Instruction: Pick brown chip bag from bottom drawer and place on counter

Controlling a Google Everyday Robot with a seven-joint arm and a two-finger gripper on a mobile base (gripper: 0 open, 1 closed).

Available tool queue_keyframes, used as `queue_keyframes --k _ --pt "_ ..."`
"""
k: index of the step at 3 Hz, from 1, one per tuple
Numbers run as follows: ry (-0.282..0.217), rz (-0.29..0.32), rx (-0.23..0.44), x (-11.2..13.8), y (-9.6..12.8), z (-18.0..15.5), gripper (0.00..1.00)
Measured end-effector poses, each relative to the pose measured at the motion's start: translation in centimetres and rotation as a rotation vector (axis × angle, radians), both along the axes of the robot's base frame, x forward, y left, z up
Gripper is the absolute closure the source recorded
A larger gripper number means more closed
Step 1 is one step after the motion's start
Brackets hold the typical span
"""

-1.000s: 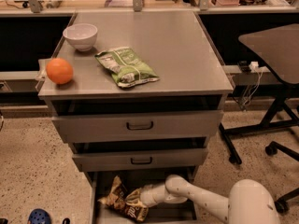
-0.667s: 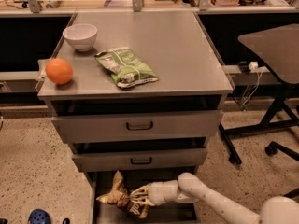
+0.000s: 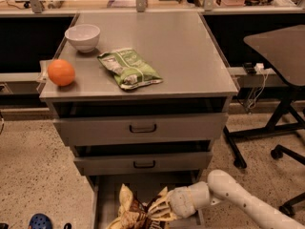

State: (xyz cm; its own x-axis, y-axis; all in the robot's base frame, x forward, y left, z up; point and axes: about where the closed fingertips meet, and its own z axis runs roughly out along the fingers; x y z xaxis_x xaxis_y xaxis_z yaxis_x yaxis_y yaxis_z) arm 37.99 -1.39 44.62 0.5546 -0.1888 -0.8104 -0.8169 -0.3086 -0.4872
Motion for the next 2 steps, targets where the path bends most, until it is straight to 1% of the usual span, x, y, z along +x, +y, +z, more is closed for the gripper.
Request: queue_keyframes --k 1,2 --pt "0.003 -0.010 -0.010 0.5 0.6 0.0 1.00" --pt "-0.027 0.007 -0.083 0.3 1.3 2.9 1.00"
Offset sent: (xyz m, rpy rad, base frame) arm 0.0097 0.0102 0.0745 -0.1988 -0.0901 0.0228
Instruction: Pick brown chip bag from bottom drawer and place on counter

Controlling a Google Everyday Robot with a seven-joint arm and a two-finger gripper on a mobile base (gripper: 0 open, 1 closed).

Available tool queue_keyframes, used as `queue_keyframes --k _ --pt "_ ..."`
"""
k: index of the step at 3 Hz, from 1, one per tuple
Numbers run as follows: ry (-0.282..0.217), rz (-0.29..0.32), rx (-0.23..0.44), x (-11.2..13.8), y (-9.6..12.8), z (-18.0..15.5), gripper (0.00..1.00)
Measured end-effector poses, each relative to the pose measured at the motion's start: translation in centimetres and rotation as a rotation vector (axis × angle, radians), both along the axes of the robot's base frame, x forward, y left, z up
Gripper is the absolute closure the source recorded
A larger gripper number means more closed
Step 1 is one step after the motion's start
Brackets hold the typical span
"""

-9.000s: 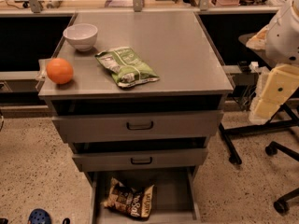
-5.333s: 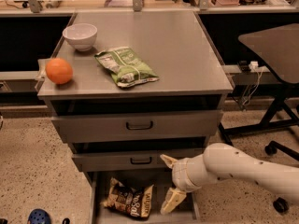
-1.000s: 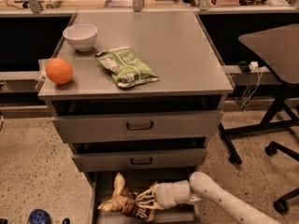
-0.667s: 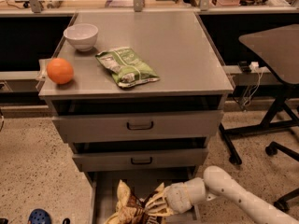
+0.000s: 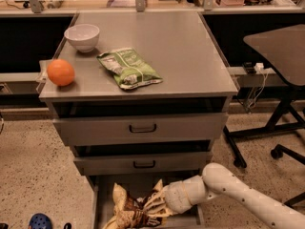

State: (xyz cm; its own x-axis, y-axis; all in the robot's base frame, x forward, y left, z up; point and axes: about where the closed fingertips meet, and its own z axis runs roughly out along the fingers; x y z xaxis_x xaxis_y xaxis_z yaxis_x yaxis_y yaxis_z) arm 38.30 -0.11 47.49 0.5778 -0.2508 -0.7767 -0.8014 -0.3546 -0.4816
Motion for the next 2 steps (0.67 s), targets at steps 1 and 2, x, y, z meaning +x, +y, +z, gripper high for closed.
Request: queue_keyframes --k 1,2 --pt "-0.077 -0.013 -0.067 -1.1 1.4 7.1 1.00" --pt "-0.168 0.003 -0.094 -2.0 2.0 17.8 1.00"
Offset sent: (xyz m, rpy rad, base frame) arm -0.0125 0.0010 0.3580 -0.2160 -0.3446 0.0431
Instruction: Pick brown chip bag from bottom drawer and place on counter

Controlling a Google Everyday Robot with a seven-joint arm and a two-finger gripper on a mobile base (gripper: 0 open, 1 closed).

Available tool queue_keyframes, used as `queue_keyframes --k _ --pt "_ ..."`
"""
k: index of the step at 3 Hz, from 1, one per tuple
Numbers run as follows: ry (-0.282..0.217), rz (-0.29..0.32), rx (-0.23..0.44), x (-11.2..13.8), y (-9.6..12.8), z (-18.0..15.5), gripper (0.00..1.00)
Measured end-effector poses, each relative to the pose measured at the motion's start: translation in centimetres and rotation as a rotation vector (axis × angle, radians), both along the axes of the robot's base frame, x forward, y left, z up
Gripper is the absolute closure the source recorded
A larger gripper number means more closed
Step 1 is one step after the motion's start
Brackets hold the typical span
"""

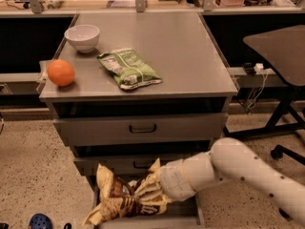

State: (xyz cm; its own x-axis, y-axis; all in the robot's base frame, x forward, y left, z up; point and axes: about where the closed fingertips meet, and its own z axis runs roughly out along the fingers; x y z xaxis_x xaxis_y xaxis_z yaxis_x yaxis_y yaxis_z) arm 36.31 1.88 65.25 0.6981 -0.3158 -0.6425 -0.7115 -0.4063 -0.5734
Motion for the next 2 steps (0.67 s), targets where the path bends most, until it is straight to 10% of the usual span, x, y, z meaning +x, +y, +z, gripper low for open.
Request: queue_keyframes --k 1,2 --pt "-0.147 0.072 -0.046 -1.47 -1.53 13.67 1.00" --pt "-0.146 0.072 -0.046 -1.50 -1.51 13.63 1.00"
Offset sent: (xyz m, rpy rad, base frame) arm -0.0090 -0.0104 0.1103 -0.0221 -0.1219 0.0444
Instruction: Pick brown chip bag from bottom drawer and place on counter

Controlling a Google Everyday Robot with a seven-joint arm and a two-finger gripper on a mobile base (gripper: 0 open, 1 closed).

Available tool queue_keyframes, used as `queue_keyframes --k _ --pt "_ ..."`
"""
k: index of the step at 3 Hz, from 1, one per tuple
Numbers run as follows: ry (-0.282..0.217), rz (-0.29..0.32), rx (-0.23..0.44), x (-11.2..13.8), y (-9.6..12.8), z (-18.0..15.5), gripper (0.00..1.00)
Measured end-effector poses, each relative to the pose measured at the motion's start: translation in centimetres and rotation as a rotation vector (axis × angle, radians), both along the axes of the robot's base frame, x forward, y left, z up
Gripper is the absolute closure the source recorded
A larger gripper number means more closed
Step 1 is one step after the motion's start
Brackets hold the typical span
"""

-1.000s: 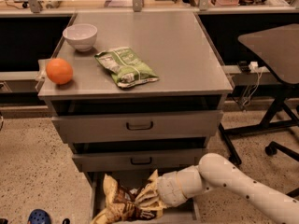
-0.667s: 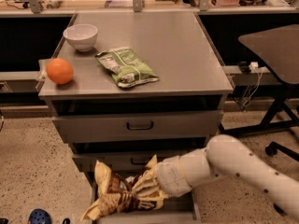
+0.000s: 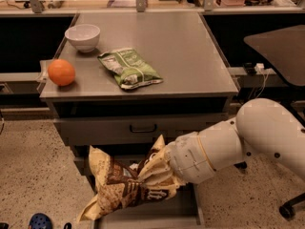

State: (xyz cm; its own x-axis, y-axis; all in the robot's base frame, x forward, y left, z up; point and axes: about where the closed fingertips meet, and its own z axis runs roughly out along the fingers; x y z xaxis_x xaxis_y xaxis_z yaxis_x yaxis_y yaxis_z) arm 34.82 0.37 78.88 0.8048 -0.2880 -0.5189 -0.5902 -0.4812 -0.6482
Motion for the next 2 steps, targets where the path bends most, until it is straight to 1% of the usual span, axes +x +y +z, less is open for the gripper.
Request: queue_keyframes --k 1,2 --pt "-0.022 -0.069 0.035 0.9 -1.4 2.6 1.00" --pt "-0.049 -0.146 0.051 3.7 -3.3 7.8 1.00"
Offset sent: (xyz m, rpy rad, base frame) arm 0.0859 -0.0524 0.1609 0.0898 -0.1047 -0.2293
